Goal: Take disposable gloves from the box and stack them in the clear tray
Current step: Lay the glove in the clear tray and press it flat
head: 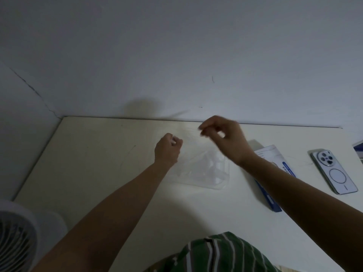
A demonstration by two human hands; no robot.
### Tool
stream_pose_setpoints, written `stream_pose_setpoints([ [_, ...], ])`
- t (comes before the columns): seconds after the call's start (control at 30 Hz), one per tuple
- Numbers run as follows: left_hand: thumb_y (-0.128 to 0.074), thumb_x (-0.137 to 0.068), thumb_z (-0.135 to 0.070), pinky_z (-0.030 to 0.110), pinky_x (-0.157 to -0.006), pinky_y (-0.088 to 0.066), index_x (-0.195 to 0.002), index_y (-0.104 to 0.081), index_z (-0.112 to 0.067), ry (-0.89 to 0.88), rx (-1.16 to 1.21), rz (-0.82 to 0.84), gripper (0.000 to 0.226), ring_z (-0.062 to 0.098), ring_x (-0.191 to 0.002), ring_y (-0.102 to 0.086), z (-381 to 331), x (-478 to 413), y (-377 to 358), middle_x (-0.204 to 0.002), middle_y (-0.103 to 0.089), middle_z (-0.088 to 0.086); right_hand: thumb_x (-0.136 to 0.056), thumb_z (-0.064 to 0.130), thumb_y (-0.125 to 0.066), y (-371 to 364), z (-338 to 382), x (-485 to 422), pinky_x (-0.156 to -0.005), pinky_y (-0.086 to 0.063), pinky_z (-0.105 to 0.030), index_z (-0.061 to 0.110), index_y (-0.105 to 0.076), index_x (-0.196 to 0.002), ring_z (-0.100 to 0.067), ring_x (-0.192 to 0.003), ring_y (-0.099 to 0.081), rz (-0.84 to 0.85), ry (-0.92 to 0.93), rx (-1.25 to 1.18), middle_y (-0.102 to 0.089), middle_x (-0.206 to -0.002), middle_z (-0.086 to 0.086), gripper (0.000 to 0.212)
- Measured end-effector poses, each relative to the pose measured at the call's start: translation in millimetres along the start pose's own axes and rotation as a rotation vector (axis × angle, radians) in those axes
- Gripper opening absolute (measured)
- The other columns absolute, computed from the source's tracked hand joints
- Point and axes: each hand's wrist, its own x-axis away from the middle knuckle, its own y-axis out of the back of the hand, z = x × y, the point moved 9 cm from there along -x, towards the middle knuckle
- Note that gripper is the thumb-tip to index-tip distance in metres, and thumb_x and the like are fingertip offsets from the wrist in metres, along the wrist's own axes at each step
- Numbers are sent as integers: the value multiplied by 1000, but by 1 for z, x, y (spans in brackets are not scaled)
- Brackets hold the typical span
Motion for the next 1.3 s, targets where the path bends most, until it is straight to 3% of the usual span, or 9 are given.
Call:
stream_pose_setpoints([
  [0.13, -57, -93, -27, 32, -68, -48, -94, -56, -12, -76, -209, 15, 15, 22, -74, -60, -2, -3, -3, -82, -63, 2, -95, 15, -57, -73, -38, 13, -86, -56, -30, 17, -72, -107, -9, -86, -68, 504, -152, 325, -73, -102, 0, 20],
  [0.3, -52, -96, -25, 29, -64, -38, -101, -52, -14, -86, -460, 67, 12, 19, -77, -54, 10, -10, -16, -92, -63, 3, -96, 20, -55, -97, -111, 26, -99, -46, -34, 18, -43, -144, -25, -111, -61, 608, -426, 564, -64, -123, -10, 49],
  [0.53, -48, -97, -13, 41, -76, -49, -120, -43, -9, -160, -793, 104, 24, 34, -98, -61, 17, -13, -29, -111, -60, 14, -88, 20, -67, -124, -156, 57, -81, -44, -31, 10, -20, -150, -32, -110, -56, 835, -613, 612, -57, -122, -19, 78],
  [0.67, -46, -81, 3, 35, -73, -44, -104, -54, -11, -577, -965, -83, 28, 28, -92, -54, -33, 4, -33, -103, -54, 10, -86, 17, -70, -127, -159, 61, -77, -48, -30, 18, 12, -154, -28, -102, -56, 848, -678, 565, -53, -122, -19, 107],
  [0.73, -54, -77, 3, 34, -67, -44, -99, -57, -10, -670, -900, 5, 26, 29, -87, -56, -41, 8, -45, -98, -55, 10, -84, 14, -71, -129, -158, 57, -80, -52, -32, 17, 17, -153, -29, -101, -58, 852, -672, 574, -55, -120, -21, 112],
  [0.8, -62, -84, -10, 33, -71, -43, -116, -50, -10, -412, -847, 285, 34, 31, -99, -57, -9, -1, -65, -114, -49, 12, -82, 11, -71, -129, -157, 54, -80, -54, -33, 15, 18, -153, -29, -100, -58, 855, -663, 593, -57, -117, -21, 114],
  [0.9, -77, -77, -39, 38, -89, -46, -140, -26, -11, -37, -852, 557, 86, 36, -118, -49, 50, -3, -78, -136, -30, 17, -86, 9, -68, -123, -159, 54, -72, -54, -33, 15, 17, -153, -33, -107, -58, 817, -701, 599, -48, -131, -22, 108],
  [1.07, -81, -65, -54, 44, -109, -33, -149, -11, -15, 5, -874, 558, 116, 43, -136, -24, 74, -16, -78, -146, -13, 24, -96, 12, -51, -109, -161, 50, -99, -43, -41, 7, 8, -154, -41, -131, -39, 742, -609, 869, -22, -148, -29, 83],
  [1.3, -74, -69, -60, 42, -116, -18, -151, 13, -15, -8, -1001, 608, 128, 44, -140, -8, 92, -15, -88, -146, 0, 25, -95, 12, -49, -120, -172, 56, -93, -46, -37, 4, 14, -152, -44, -126, -40, 742, -668, 839, -17, -145, -34, 85],
])
